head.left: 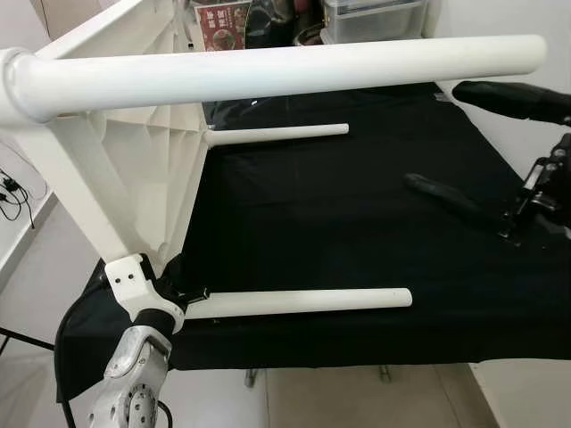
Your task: Building children table
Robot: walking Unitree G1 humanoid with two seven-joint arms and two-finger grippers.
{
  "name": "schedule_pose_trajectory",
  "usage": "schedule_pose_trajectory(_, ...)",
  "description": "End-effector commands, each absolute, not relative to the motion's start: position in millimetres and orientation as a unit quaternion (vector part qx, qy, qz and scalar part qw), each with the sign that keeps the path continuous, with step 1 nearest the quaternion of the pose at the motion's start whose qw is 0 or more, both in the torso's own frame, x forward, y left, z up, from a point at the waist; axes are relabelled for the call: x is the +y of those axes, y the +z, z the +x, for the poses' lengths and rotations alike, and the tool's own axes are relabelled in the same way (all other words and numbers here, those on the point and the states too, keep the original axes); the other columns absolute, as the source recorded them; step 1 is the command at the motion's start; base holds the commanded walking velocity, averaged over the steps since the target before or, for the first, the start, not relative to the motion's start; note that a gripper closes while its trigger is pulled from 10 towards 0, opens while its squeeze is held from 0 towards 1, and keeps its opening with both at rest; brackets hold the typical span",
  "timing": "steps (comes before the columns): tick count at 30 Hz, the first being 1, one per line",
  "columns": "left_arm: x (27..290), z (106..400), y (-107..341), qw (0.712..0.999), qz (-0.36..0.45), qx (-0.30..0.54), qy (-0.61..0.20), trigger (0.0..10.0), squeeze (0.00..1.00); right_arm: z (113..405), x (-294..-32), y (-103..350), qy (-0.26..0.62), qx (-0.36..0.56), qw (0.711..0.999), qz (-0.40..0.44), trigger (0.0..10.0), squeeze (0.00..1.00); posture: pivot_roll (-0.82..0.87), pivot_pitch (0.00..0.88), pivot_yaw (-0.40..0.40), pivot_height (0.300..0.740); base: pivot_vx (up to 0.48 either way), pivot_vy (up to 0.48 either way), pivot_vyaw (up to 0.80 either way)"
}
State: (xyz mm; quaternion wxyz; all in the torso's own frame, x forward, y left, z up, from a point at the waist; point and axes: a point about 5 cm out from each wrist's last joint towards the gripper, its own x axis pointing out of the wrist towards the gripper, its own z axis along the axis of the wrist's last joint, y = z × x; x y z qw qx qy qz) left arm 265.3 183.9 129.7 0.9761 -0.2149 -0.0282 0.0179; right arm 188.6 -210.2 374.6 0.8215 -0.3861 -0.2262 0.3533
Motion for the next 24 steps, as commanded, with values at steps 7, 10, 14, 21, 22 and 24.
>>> schedule_pose_trajectory(7, 186.1, 272.1, 128.2, 0.978, -0.205, -0.034, 0.014, 10.0, 0.0, 187.7, -204.3, 378.1, 0.346, -0.239, 0.812, -0.405, 10.0, 0.0, -0.06, 0.042, 0.116, 0.74, 0.0, 0.0, 0.0)
schedule_pose_trajectory(10, 185.6, 273.8, 129.0, 0.978, -0.206, -0.038, 0.013, 10.0, 0.0, 201.9, -199.5, 381.3, 0.315, -0.257, 0.812, -0.419, 10.0, 0.0, -0.05, 0.04, 0.116, 0.74, 0.0, 0.0, 0.0)
schedule_pose_trajectory(14, 185.7, 273.8, 129.7, 0.978, -0.206, -0.041, 0.013, 10.0, 0.0, 216.6, -197.5, 383.1, 0.272, -0.266, 0.802, -0.46, 10.0, 0.0, -0.05, 0.041, 0.11, 0.74, 0.0, 0.0, 0.0)
schedule_pose_trajectory(21, 187.9, 273.3, 130.0, 0.977, -0.206, -0.046, 0.019, 10.0, 0.0, 232.1, -195.9, 391.4, 0.235, -0.277, 0.768, -0.527, 10.0, 0.0, -0.04, 0.044, 0.098, 0.74, 0.0, 0.0, 0.0)
schedule_pose_trajectory(22, 188.4, 272.7, 129.9, 0.977, -0.207, -0.047, 0.022, 10.0, 0.0, 233.9, -195.8, 395.1, 0.228, -0.28, 0.759, -0.542, 10.0, 0.0, -0.04, 0.049, 0.092, 0.74, 0.0, 0.0, 0.0)
schedule_pose_trajectory(24, 188.9, 271.5, 127.8, 0.976, -0.213, -0.045, 0.028, 10.0, 0.0, 238.7, -192.5, 403.9, 0.215, -0.292, 0.74, -0.566, 10.0, 0.0, -0.05, 0.058, 0.084, 0.74, 0.0, 0.0, 0.0)
